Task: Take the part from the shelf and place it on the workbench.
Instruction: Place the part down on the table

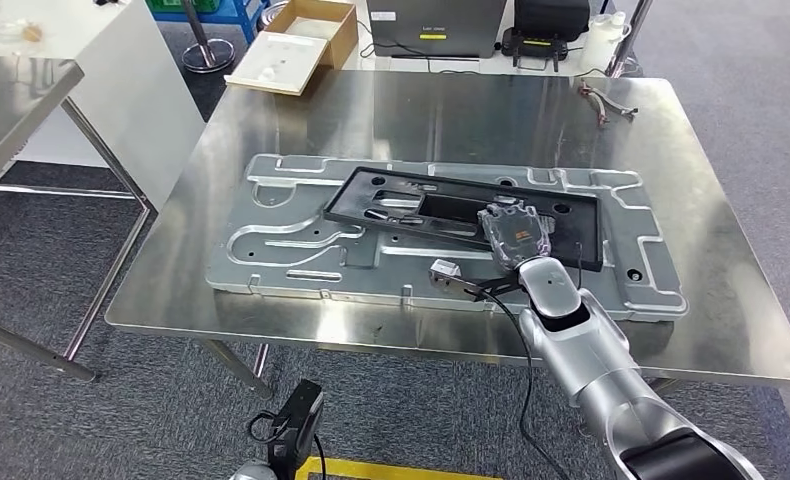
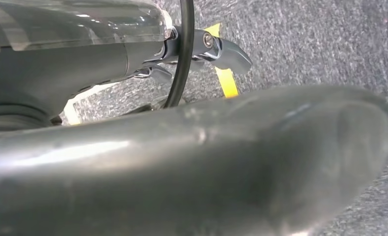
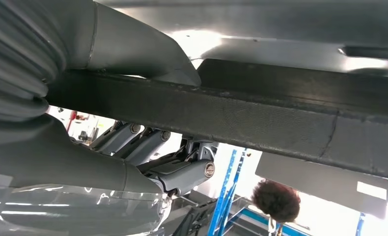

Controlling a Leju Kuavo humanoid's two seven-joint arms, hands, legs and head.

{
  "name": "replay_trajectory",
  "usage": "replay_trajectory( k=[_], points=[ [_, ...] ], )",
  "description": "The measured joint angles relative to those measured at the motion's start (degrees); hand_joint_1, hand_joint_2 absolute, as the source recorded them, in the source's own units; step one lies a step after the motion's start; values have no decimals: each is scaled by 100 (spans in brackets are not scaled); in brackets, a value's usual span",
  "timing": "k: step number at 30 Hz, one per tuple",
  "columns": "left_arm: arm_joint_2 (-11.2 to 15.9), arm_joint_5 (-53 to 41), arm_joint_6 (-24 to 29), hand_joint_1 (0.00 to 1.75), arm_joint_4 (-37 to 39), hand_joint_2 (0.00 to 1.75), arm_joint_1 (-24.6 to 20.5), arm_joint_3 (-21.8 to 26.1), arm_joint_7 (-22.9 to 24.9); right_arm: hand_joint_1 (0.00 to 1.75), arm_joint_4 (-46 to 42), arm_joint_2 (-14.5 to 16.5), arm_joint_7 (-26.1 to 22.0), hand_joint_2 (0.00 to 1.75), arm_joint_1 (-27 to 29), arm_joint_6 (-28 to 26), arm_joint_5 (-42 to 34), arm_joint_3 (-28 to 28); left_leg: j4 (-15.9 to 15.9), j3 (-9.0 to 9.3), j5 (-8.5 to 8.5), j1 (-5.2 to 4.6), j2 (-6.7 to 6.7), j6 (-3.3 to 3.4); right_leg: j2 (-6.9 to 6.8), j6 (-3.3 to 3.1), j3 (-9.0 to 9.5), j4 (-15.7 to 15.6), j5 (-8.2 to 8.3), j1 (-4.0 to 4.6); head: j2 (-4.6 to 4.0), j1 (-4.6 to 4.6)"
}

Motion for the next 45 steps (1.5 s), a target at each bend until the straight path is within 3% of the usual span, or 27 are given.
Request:
replay_trajectory(
  k=[1,2,3,5,7,11,13,15,16,17,18,20,22,25,27,28,31,32,33,35,37,40,42,43,45],
  points=[
    [1,0,0,0,0,0,11,-1,0,175,7,-8,0,175,1,-1,0,4,253,-114,-65,2,0,-5,-3,-2,0,1,0,4,0,0],
    [1,0,1,0,0,0,20,-1,0,175,13,-10,1,175,1,-1,0,7,314,-138,-28,3,0,0,-2,-2,2,2,-1,7,0,0],
    [2,0,1,0,0,0,24,-2,0,175,15,-10,1,175,0,-1,0,8,132,-46,115,2,0,14,2,-1,9,3,-2,9,0,0],
    [2,0,1,0,-5,0,20,-7,0,175,15,-11,2,175,-5,-2,0,8,-631,334,478,-3,-2,67,10,13,26,3,-8,16,0,0],
    [2,0,1,0,-11,0,9,-11,0,175,15,-16,3,175,-14,-3,0,9,-1191,605,636,-25,-9,116,20,60,21,2,-4,32,0,0],
    [-5,1,1,0,-15,0,10,-15,0,175,14,-21,16,175,-25,-5,0,10,-1368,669,687,-28,-6,219,26,195,4,-10,-7,30,0,1],
    [-13,2,2,0,-16,0,-1,-17,0,175,18,-21,25,175,-39,-4,0,10,-1443,698,738,-3,5,291,32,233,-159,342,-245,27,0,1],
    [-13,2,3,0,-16,0,-3,-17,0,175,37,-19,27,175,-34,-3,0,10,-1449,689,750,-16,12,320,39,254,-497,1059,-590,30,0,1],
    [-13,2,3,0,-16,0,4,-17,0,175,49,-15,26,175,-23,-3,-1,10,-1444,683,750,-22,13,321,41,264,-639,1352,-678,29,0,1],
    [-13,2,3,0,-16,0,11,-17,0,175,60,-12,26,175,-13,-3,-2,10,-1437,680,748,-25,11,321,41,269,-699,1472,-664,27,0,1],
    [-13,2,3,0,-16,0,16,-17,0,175,67,-9,26,175,-9,-3,-2,10,-1426,680,744,-26,8,318,40,269,-647,1368,-542,25,0,1],
    [-14,2,3,0,-16,0,16,-17,0,175,72,-7,25,175,-22,-3,-3,10,-1391,678,722,-27,2,296,35,255,-305,670,-176,19,0,1],
    [-15,2,3,0,-17,0,10,-17,0,175,73,0,15,175,-36,-3,-3,12,-1340,649,696,-54,-2,251,33,213,-31,94,5,33,0,1],
    [-14,2,3,0,-18,0,10,-17,0,175,73,5,-1,175,-32,-6,-4,15,-1338,625,694,-78,-6,176,37,122,3,-14,9,46,0,1],
    [-15,9,5,0,-20,0,7,-19,-1,175,72,5,-36,175,-34,31,-18,21,-1212,577,587,-68,-4,113,18,53,17,-41,26,26,0,0],
    [-15,28,17,0,-22,0,5,-20,-5,175,74,5,-86,175,-22,58,-38,28,-994,485,446,-58,-3,79,3,24,24,-54,33,15,0,0],
    [-6,153,92,0,-57,0,51,-22,-40,175,162,-13,-240,175,156,-127,-90,46,51,24,-51,-22,2,8,-33,-17,28,-56,24,21,0,0],
    [4,191,113,0,-77,0,79,-22,-50,175,215,-20,-258,175,218,-255,-93,50,226,-52,-79,-14,2,-2,-35,-20,30,-55,21,22,0,0],
    [16,216,126,0,-96,0,101,-23,-55,175,271,-23,-269,175,253,-354,-96,57,188,-26,2,-9,2,-3,-29,-19,38,-54,18,21,0,0],
    [34,247,151,0,-128,87,115,-26,-57,87,357,-26,-285,87,256,-420,-103,77,-467,311,379,-2,2,21,-10,3,72,-53,4,17,0,0],
    [37,263,176,0,-152,175,106,-35,-54,0,417,-43,-291,0,255,-387,-116,97,-1135,653,596,-13,-4,66,1,53,100,-52,-11,39,0,1],
    [39,251,232,0,-168,175,113,-90,10,0,457,-87,-295,0,271,-317,-147,125,-1342,749,603,-31,-11,154,12,155,110,-88,17,55,0,1],
    [38,238,263,0,-173,175,113,-143,44,0,471,-99,-295,0,262,-306,-158,134,-1402,772,647,-14,-1,234,19,213,86,-19,-49,43,0,1],
    [36,237,269,0,-177,175,107,-160,48,0,477,-101,-293,0,259,-304,-160,134,-1432,781,671,-4,7,273,24,231,10,151,-169,40,0,1],
    [36,235,266,0,-185,175,102,-172,56,0,491,-102,-290,0,260,-304,-167,134,-1450,776,692,-10,19,316,32,249,-297,815,-531,40,0,2]
  ],
)
